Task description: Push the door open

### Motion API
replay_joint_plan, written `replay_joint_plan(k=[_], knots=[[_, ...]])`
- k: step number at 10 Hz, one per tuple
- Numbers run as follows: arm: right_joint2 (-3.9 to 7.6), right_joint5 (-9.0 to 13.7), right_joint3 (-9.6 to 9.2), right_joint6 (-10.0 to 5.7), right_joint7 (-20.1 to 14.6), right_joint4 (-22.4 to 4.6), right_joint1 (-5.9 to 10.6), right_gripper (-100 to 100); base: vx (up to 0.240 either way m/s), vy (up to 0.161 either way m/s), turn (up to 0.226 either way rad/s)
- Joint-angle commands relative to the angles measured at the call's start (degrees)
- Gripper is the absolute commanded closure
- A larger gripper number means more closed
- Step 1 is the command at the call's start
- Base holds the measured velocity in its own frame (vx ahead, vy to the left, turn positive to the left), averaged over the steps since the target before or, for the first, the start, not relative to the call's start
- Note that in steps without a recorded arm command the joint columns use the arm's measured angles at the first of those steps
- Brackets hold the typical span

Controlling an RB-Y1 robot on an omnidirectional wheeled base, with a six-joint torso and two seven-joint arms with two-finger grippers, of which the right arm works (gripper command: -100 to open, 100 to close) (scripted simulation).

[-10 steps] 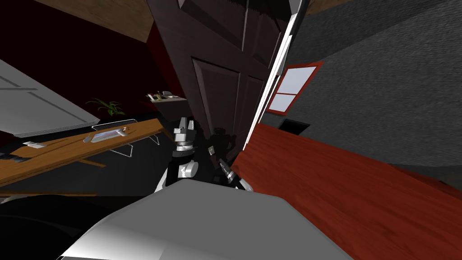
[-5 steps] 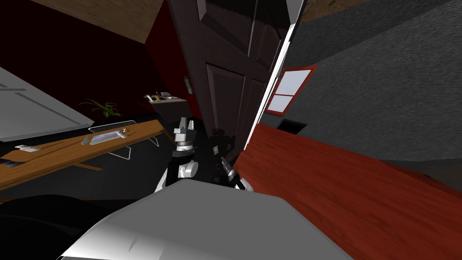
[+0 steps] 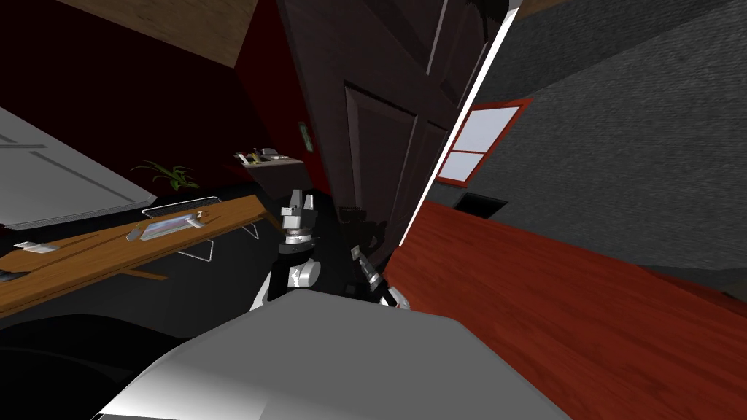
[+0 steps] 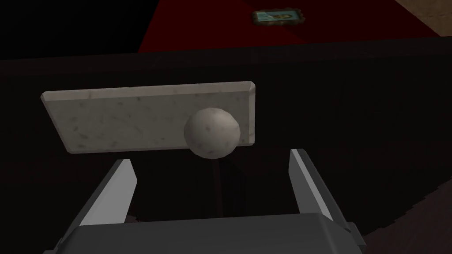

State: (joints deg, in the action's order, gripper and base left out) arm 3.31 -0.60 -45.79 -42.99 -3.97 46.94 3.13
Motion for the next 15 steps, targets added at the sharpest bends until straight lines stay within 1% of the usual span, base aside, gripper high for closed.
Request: replay_joint_plan(k=[1, 2, 3, 4, 9, 10, 11, 12, 13, 15], knots=[[-0.59, -0.01, 0.33, -0.01, 0.18, -0.38, 0.20, -100, 0.141, 0.172, 0.018], [-1.05, -0.02, 0.49, -0.02, 0.26, -0.55, 0.29, -100, 0.169, 0.161, 0.037], [-0.92, 0.02, 0.43, -0.18, 0.15, -0.87, 0.47, -100, 0.074, 0.066, 0.005], [-0.92, 0.02, 0.43, -0.18, 0.15, -0.87, 0.47, 100, -0.011, -0.005, -0.009], [-0.92, 0.02, 0.43, -0.18, 0.15, -0.87, 0.47, 100, -0.015, -0.015, 0.001], [-0.17, 0.56, 1.99, -0.02, 0.65, -0.82, 0.20, -100, -0.121, -0.017, -0.177], [-0.27, 0.66, 2.27, 0.01, 0.73, -0.81, 0.15, -100, -0.179, -0.027, -0.133], [-0.84, 0.93, 3.03, 0.09, 0.97, -0.79, 0.03, -100, -0.214, -0.030, -0.099], [-0.31, 0.76, 2.53, 0.24, 0.76, -0.26, -0.09, -100, -0.101, -0.013, -0.018], [-0.17, 0.81, 3.14, 0.60, 0.92, -0.62, 0.30, -100, 0.121, 0.114, 0.039]])
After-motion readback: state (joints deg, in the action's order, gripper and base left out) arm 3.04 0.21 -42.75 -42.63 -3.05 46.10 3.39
